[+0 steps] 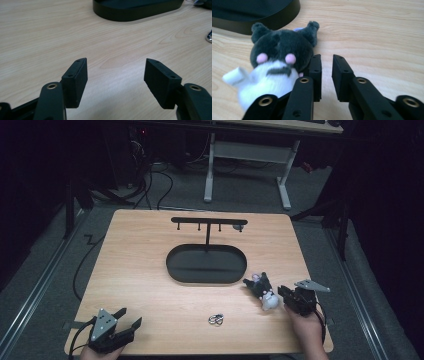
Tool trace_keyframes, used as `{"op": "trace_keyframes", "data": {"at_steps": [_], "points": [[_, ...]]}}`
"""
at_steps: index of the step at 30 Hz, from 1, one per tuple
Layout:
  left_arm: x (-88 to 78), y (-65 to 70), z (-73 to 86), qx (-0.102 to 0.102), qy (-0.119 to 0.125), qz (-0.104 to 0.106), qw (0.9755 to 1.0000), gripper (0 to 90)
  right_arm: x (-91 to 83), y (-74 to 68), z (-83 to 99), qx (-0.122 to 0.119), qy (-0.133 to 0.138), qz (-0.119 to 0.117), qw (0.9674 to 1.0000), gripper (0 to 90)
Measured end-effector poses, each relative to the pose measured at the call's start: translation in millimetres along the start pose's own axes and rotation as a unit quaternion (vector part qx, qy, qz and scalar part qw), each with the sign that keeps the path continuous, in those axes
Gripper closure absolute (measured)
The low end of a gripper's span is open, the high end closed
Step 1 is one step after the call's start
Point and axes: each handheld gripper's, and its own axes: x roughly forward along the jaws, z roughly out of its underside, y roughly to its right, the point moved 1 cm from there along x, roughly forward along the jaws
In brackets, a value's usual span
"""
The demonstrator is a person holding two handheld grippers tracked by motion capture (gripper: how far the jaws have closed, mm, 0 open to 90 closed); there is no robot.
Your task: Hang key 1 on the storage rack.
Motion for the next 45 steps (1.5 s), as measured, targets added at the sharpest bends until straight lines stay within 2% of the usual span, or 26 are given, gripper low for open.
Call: {"op": "trace_keyframes", "data": {"at_steps": [4, 5, 10, 13, 15, 16, 21, 24, 25, 26, 28, 29, 31, 35, 36, 39, 44, 45], "points": [[12.4, 4.9, -8.2, 0.01, -0.001, 0.005, 0.9999, 35.9, -8.5, -1.2, 6.8, 0.003, 0.001, 0.009, 1.0, 73.7], [17.8, 6.8, -11.4, 0.012, -0.002, 0.01, 0.9999, 35.7, -14.3, 0.0, 12.6, 0.005, 0.002, 0.017, 0.9998, 72.3], [30.3, 12.1, -19.7, 0.017, -0.002, 0.029, 0.9994, 35.5, -24.2, 3.9, 23.0, 0.005, 0.0, 0.026, 0.9996, 68.4], [34.7, 13.2, -21.9, 0.018, -0.001, 0.035, 0.9992, 36.2, -28.8, 5.8, 24.4, 0.001, 0.0, 0.028, 0.9996, 68.6], [38.3, 14.0, -23.2, 0.019, -0.002, 0.04, 0.999, 36.9, -32.8, 7.4, 26.0, 0.001, -0.005, 0.021, 0.9998, 68.1], [42.4, 14.8, -24.6, 0.022, -0.004, 0.049, 0.9986, 37.0, -33.8, 7.1, 28.2, -0.002, -0.009, 0.024, 0.9997, 68.2], [46.7, 11.5, -24.2, 0.011, -0.007, 0.065, 0.9978, 36.9, -34.6, 3.7, 28.3, 0.005, -0.021, 0.027, 0.9994, 69.1], [46.3, 10.2, -23.2, 0.014, -0.007, 0.067, 0.9976, 36.3, -33.3, 2.3, 25.8, 0.015, -0.037, 0.022, 0.999, 67.7], [45.9, 9.9, -22.7, 0.015, -0.008, 0.073, 0.9972, 36.3, -33.3, 2.3, 25.8, 0.015, -0.037, 0.022, 0.999, 67.7], [44.7, 9.4, -22.1, 0.017, -0.007, 0.08, 0.9966, 36.2, -32.5, 1.5, 25.2, 0.019, -0.05, 0.021, 0.9984, 65.8], [44.1, 9.2, -22.2, 0.016, -0.005, 0.083, 0.9964, 36.2, -32.5, 1.4, 24.4, 0.018, -0.057, 0.024, 0.9979, 64.7], [43.6, 9.1, -22.2, 0.017, -0.006, 0.086, 0.9962, 36.2, -33.4, 0.6, 22.0, 0.013, -0.071, 0.034, 0.9968, 64.4], [43.4, 10.7, -22.0, 0.021, -0.006, 0.089, 0.9958, 36.3, -35.7, -1.2, 19.5, 0.01, -0.077, 0.039, 0.9963, 63.8], [42.3, 14.3, -22.3, 0.037, -0.004, 0.096, 0.9946, 36.6, -38.7, -4.7, 10.8, 0.0, -0.09, 0.039, 0.9952, 62.6], [42.3, 14.3, -22.3, 0.037, -0.004, 0.096, 0.9946, 36.6, -38.7, -4.7, 10.8, 0.0, -0.09, 0.039, 0.9952, 62.6], [43.7, 14.2, -21.8, 0.04, -0.007, 0.099, 0.9942, 36.5, -38.0, -9.3, 3.4, -0.024, -0.116, 0.037, 0.9923, 60.0], [43.7, 12.9, -20.0, 0.038, -0.009, 0.1, 0.9942, 36.5, -33.1, -12.5, 3.5, -0.032, -0.132, 0.034, 0.9902, 58.0], [42.9, 12.6, -19.7, 0.035, -0.007, 0.1, 0.9944, 36.5, -30.2, -14.0, 3.8, -0.036, -0.145, 0.029, 0.9884, 56.5]]}}
